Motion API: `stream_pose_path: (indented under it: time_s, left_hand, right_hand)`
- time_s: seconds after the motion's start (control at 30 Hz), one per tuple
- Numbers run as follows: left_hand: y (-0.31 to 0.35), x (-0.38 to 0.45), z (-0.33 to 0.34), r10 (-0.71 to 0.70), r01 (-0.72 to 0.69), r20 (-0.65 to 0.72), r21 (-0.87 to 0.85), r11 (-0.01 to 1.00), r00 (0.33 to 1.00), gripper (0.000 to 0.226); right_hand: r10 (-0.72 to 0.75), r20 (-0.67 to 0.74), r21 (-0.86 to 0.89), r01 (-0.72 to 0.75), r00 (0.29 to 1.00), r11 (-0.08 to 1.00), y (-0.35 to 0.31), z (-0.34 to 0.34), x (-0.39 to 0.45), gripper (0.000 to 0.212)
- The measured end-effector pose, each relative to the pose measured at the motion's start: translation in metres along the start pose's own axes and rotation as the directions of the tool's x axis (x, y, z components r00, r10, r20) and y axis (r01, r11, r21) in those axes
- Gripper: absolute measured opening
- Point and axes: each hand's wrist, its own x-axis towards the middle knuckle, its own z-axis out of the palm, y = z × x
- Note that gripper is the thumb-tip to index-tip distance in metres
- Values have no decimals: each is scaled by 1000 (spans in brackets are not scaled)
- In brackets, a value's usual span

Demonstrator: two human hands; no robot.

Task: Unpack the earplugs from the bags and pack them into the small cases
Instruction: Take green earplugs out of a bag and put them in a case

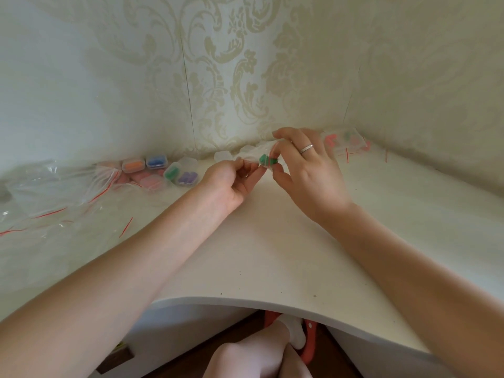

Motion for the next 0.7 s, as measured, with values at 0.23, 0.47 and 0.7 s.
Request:
stream_pose_path:
  time_s: [0.23,0.47,0.7]
  left_hand:
    - [-3,2,0,313,-348,152,461,816,937,22]
    - [-2,6,1,75,-79,44,106,991,996,26]
    - [0,3,1,28,-30,33,57,998,999,23]
  right_hand:
    - [163,230,134,-198,959,971,8,-3,-4,14]
    - [312,265,387,-397,912,832,5,-4,0,6]
    - [311,302,293,-398,901,869,0,-4,1,11]
